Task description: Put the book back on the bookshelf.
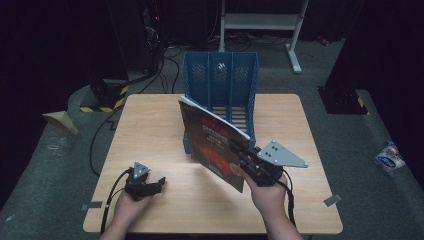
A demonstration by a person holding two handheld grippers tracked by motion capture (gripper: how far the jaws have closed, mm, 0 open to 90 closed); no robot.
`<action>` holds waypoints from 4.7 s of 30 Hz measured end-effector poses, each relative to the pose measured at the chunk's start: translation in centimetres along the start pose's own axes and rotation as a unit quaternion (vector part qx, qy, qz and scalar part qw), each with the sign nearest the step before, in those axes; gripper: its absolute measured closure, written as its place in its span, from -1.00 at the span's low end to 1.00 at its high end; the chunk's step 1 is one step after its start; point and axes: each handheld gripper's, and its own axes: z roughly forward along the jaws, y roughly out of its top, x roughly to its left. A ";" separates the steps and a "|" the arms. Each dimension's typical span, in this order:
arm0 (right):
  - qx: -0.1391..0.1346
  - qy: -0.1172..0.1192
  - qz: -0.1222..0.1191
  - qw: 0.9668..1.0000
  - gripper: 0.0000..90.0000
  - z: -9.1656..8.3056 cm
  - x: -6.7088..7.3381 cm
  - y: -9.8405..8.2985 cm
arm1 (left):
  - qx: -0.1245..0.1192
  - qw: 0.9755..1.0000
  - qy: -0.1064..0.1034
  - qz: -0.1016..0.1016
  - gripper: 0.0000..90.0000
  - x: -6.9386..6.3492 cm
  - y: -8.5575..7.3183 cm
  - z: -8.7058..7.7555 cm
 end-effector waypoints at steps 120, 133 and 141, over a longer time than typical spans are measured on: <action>-0.046 -0.254 0.055 0.964 0.92 10.8 -13.6 4.4 | -0.002 1.000 -0.011 0.009 -0.51 0.0 -0.1 -0.1; -0.036 -0.249 0.066 0.966 0.92 11.7 -14.2 1.1 | -0.002 1.000 -0.011 0.009 -0.51 -0.1 -0.1 -0.1; -0.036 -0.251 0.070 0.965 0.92 11.7 -14.1 -0.3 | -0.002 1.000 -0.011 0.009 -0.50 0.0 -0.1 -0.1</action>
